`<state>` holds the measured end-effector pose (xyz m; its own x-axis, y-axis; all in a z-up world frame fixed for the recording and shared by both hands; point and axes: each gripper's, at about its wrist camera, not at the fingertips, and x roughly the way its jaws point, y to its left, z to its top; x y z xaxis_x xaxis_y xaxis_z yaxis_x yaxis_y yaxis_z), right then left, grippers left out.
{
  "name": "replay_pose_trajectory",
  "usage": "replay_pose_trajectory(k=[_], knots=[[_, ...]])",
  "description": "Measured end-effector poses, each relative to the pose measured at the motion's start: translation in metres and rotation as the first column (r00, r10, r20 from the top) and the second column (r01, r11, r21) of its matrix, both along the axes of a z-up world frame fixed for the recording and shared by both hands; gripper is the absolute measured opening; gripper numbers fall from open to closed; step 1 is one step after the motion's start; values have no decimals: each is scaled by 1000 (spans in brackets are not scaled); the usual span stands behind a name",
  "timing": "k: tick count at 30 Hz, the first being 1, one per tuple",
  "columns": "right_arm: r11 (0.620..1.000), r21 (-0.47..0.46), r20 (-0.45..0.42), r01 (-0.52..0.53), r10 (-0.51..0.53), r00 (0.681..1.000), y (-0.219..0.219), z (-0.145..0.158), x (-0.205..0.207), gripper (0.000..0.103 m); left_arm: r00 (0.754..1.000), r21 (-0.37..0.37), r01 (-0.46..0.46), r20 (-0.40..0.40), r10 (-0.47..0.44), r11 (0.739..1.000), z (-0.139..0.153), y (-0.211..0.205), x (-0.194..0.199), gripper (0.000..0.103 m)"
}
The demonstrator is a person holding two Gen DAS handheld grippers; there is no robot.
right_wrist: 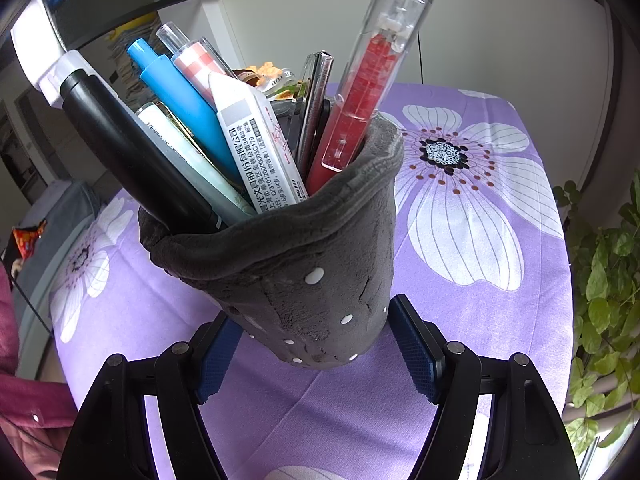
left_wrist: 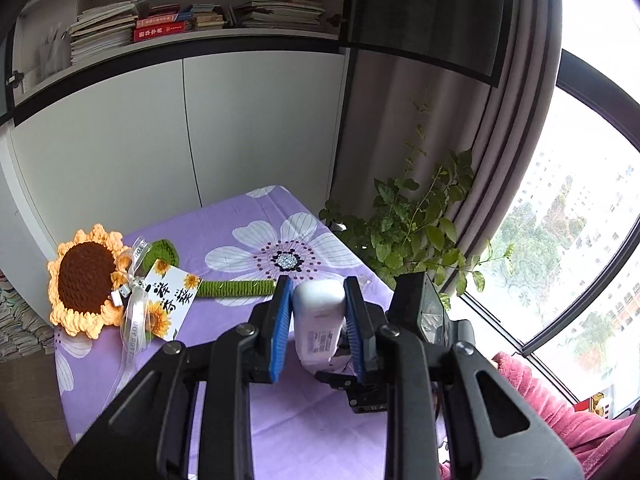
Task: Organize stationery
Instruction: 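Lift the white correction tape into the pen holder and open the left tool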
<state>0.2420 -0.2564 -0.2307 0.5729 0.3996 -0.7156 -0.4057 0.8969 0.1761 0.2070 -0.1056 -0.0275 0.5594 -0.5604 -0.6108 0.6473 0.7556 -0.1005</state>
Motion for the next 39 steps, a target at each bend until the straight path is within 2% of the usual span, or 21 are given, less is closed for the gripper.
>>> replay_pose_trajectory(k=[6, 11, 16, 27, 36, 39], knots=[[1000, 0, 0, 0, 0, 1000, 0, 0, 0, 75, 998, 8, 50, -27, -50, 999, -5, -32, 12, 23], [1000, 3, -1, 0, 0, 1000, 1, 0, 0, 75, 998, 43, 51, -48, -49, 998, -16, -49, 25, 23], [1000, 7, -1, 0, 0, 1000, -1, -1, 0, 75, 994, 69, 61, -95, -54, 996, -35, -54, 34, 23], [1000, 12, -3, 0, 0, 1000, -3, -2, 1, 75, 989, 126, 110, -113, -96, 986, -50, -64, 29, 24], [1000, 12, -2, 0, 0, 1000, -3, -3, 1, 75, 984, 132, 84, -168, -61, 988, -65, -59, 40, 25], [1000, 12, -2, 0, 0, 1000, -2, -3, 1, 75, 986, 141, 83, -156, -61, 987, -66, -59, 38, 26]])
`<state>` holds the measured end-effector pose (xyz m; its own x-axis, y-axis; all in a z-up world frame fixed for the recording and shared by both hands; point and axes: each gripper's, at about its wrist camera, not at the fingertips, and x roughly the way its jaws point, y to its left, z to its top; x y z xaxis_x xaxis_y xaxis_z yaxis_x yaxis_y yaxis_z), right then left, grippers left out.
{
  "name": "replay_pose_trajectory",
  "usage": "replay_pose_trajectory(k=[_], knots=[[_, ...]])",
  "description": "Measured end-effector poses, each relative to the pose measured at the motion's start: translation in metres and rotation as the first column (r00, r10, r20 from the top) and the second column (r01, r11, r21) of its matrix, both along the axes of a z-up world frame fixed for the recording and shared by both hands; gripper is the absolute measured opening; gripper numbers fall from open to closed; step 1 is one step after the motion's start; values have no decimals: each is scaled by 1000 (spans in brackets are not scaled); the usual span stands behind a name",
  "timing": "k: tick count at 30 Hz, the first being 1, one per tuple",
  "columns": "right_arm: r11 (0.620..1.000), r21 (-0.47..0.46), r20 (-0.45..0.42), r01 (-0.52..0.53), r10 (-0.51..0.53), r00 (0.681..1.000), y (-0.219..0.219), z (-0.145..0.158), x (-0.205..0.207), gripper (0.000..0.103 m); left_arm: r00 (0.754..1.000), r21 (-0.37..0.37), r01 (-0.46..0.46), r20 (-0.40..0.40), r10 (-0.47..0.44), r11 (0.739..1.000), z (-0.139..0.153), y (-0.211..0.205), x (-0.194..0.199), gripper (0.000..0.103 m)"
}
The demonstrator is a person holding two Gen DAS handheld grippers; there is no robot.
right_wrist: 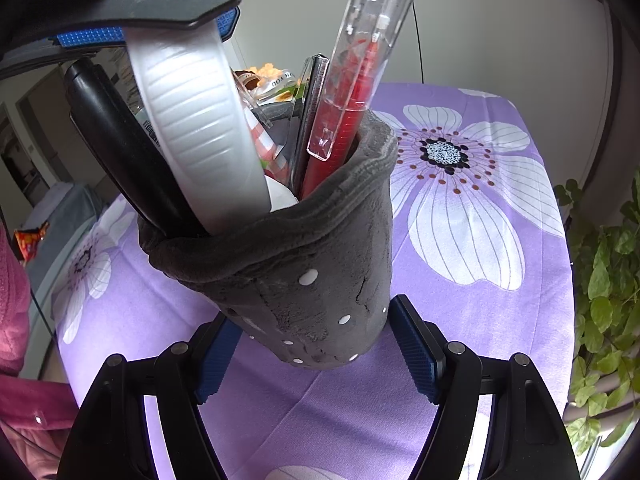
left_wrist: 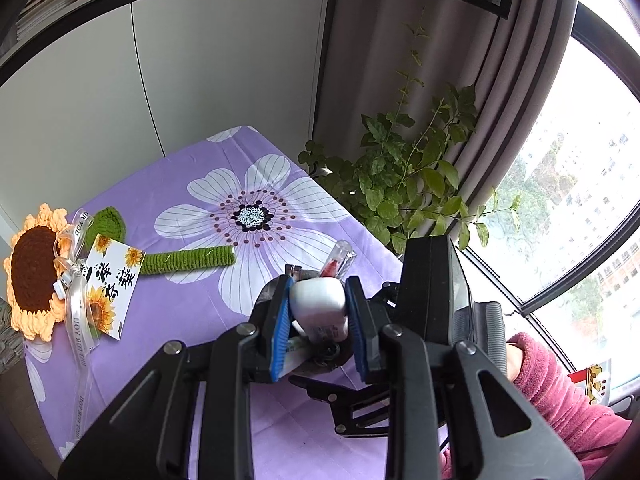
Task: Organize stationery
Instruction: 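Lift the white correction tape into the pen holder and open the left tool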
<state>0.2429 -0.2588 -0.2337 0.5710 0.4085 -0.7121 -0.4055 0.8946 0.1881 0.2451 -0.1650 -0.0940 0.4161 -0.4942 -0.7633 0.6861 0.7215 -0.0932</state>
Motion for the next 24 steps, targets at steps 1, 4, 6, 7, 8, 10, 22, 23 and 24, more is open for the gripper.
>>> replay_pose_trajectory(k=[1, 4, 6, 7, 8, 10, 22, 23, 24], knots=[[1000, 0, 0, 0, 0, 1000, 0, 0, 0, 75, 1000, 3, 1, 4, -1, 1000, 0, 0, -1, 26], [1000, 0, 0, 0, 0, 1000, 0, 0, 0, 75, 1000, 10, -2, 8, 2, 1000, -1, -1, -1, 26], [1000, 0, 0, 0, 0, 1000, 0, 0, 0, 75, 1000, 8, -6, 4, 6, 1000, 0, 0, -2, 26], [1000, 0, 0, 0, 0, 1000, 0, 0, 0, 75, 1000, 5, -6, 4, 6, 1000, 1, 1, -2, 26], [1000, 0, 0, 0, 0, 1000, 0, 0, 0, 75, 1000, 0, -6, 5, 6, 1000, 2, 3, -3, 26], [1000, 1, 0, 0, 0, 1000, 0, 0, 0, 75, 1000, -9, -11, 13, 11, 1000, 6, 5, -4, 26], [1000, 4, -1, 0, 0, 1000, 0, 0, 0, 75, 981, 5, -95, 171, 93, 995, 17, 26, -22, 47], [1000, 4, -1, 0, 0, 1000, 0, 0, 0, 75, 978, 8, -103, 185, 100, 995, 17, 27, -24, 51], [1000, 4, -1, 0, 0, 1000, 1, 0, 0, 75, 975, 11, -110, 197, 106, 994, 16, 29, -25, 55]])
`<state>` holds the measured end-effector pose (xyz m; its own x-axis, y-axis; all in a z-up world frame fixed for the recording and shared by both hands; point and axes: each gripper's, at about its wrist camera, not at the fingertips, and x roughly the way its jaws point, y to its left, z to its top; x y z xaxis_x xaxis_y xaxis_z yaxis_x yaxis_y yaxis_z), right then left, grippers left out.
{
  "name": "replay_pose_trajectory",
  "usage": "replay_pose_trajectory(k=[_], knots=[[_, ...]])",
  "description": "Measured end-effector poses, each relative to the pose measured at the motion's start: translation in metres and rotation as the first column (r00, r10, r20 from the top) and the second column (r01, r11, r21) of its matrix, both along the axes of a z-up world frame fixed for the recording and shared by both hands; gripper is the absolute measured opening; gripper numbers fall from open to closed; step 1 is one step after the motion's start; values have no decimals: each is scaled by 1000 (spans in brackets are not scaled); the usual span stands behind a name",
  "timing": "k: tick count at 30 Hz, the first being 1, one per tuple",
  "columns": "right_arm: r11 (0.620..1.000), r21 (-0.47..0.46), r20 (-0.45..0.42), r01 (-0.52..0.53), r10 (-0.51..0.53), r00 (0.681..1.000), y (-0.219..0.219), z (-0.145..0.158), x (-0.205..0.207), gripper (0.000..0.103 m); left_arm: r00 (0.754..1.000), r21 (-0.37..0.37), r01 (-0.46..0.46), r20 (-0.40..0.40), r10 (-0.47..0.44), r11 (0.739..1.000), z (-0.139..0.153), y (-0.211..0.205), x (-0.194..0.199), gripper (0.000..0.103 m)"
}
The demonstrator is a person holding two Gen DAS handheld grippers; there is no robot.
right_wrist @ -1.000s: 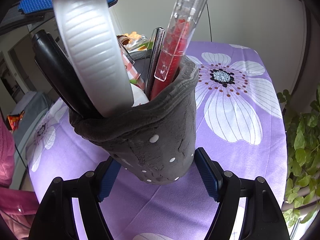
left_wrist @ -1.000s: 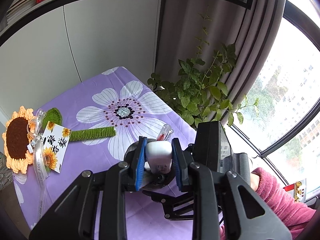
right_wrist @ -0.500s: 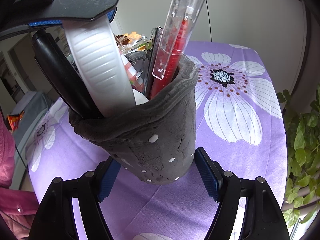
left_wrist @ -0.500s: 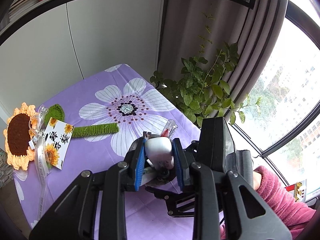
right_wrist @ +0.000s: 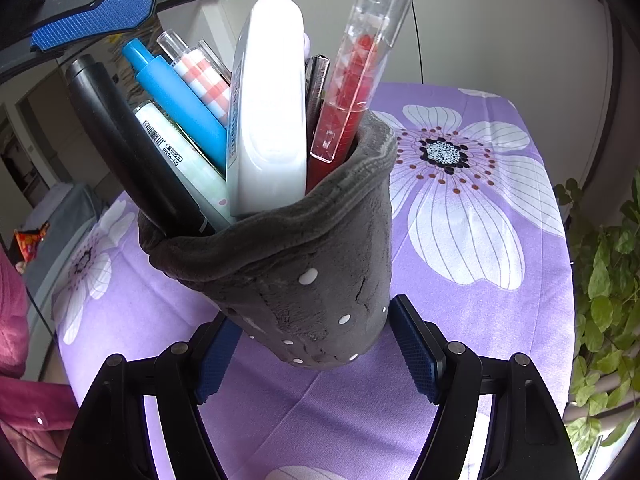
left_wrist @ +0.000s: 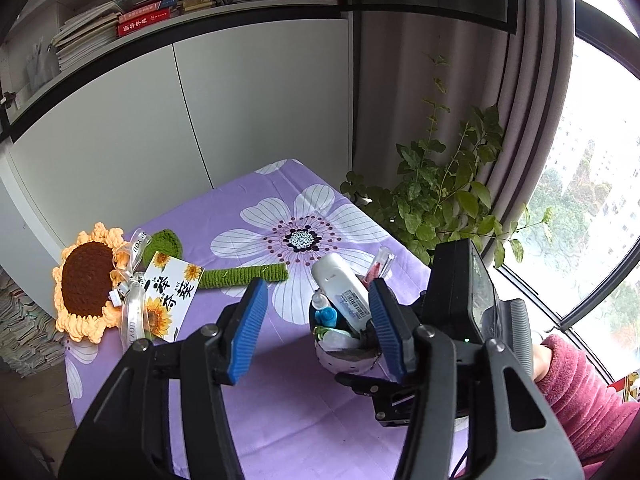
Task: Organize stationery
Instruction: 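Lift the white correction tape into the pen holder and open the left tool, then lower the filled pen holder onto the table with the right tool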
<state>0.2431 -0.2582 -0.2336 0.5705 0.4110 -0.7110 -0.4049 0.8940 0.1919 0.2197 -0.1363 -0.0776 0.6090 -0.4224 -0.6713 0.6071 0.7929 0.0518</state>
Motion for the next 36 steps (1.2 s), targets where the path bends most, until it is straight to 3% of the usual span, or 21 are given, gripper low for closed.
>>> replay_pose_trajectory(k=[6, 15, 23, 36], knots=[[1000, 0, 0, 0, 0, 1000, 0, 0, 0, 75, 998, 4, -50, 47, 49, 999, 1, 12, -5, 68], [1000, 1, 0, -1, 1, 1000, 0, 0, 0, 75, 983, -18, -179, 46, 179, 984, -10, 51, -7, 78], [1000, 6, -1, 0, 0, 1000, -3, 3, 0, 75, 969, 7, -248, 4, 248, 969, -32, 76, -4, 78], [1000, -3, 0, 10, -10, 1000, -4, 5, 0, 77, 964, -7, -264, -16, 264, 965, -38, 95, -4, 79]])
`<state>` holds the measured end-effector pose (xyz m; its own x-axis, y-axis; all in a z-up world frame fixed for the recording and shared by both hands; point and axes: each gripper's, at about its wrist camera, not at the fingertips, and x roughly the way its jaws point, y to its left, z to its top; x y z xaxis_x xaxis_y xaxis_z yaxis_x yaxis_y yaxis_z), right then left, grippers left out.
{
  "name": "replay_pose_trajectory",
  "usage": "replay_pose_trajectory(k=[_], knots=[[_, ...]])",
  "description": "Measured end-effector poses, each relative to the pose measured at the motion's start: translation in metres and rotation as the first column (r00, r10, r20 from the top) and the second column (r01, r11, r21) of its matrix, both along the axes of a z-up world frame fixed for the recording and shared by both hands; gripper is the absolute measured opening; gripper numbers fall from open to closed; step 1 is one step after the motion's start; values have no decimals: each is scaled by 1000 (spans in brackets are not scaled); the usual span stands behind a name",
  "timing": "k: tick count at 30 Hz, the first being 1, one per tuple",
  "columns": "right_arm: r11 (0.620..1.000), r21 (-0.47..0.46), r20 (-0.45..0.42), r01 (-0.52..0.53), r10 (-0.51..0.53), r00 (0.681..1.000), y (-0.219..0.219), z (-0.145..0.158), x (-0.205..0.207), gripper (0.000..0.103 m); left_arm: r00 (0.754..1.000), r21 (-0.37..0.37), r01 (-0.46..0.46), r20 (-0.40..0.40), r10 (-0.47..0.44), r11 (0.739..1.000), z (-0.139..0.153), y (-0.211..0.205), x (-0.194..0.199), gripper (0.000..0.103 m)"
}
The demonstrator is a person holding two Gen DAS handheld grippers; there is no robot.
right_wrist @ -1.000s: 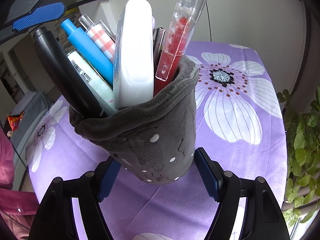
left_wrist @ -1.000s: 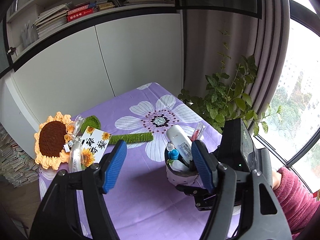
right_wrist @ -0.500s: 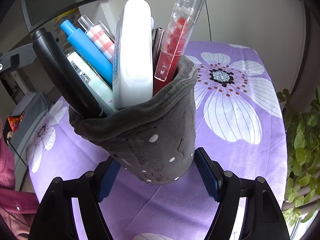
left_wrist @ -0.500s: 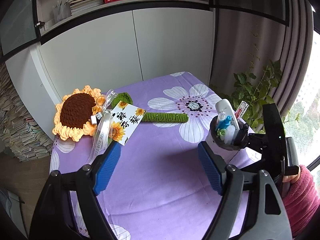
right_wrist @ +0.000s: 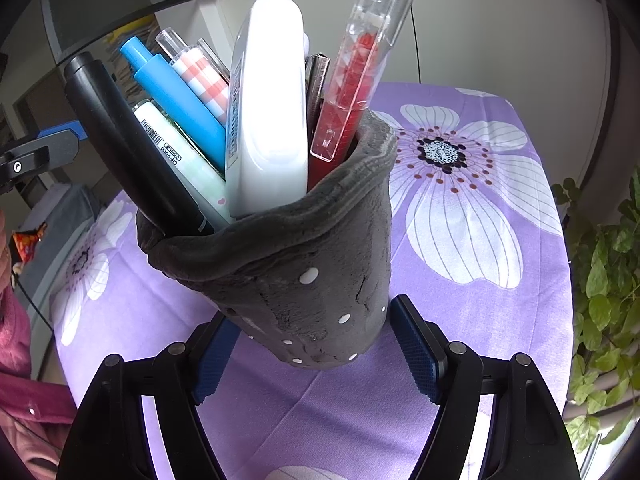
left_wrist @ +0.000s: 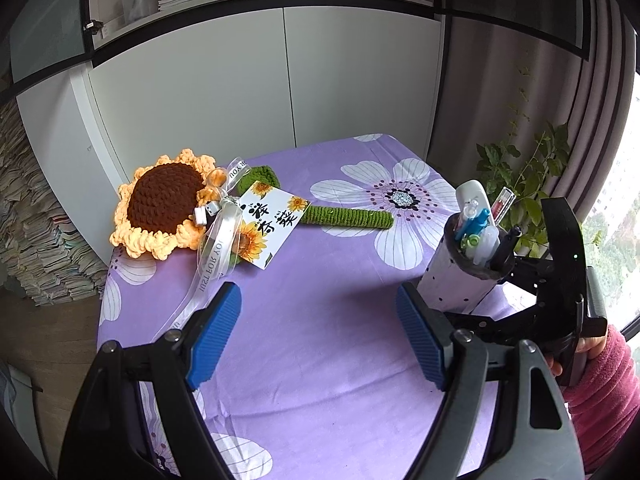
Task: Organize stationery
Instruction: 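Lower the filled pen holder onto the table with the right tool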
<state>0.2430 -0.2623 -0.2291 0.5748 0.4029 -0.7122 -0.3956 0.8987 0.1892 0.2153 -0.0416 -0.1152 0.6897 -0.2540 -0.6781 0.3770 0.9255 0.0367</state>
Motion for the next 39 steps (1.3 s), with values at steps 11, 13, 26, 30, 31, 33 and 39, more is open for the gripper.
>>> replay_pose_trajectory(k=[11, 13, 26, 30, 31, 33, 39], knots=[[980, 66, -18, 189, -188, 982, 0, 2, -18, 80, 999, -23, -27, -26, 27, 999, -8, 20, 7, 79], [971, 70, 4, 228, -229, 973, 4, 6, -23, 80, 999, -28, -27, -30, 26, 999, -11, 23, 8, 79], [925, -49, 132, 376, -367, 921, 36, 29, -11, 80, 998, -83, -48, -53, 43, 995, -20, 48, 13, 79], [907, -5, 119, 421, -418, 901, 30, 29, -8, 80, 997, -102, -56, -51, 51, 993, -23, 57, 14, 79], [905, 3, 115, 425, -423, 899, 30, 30, -8, 80, 997, -105, -58, -50, 53, 993, -25, 59, 14, 79], [902, -5, 120, 432, -429, 895, 32, 32, -7, 80, 997, -105, -60, -45, 55, 993, -27, 61, 14, 79], [887, -22, 143, 461, -454, 880, 41, 35, -8, 74, 997, -109, -61, -47, 56, 992, -35, 68, 18, 79]])
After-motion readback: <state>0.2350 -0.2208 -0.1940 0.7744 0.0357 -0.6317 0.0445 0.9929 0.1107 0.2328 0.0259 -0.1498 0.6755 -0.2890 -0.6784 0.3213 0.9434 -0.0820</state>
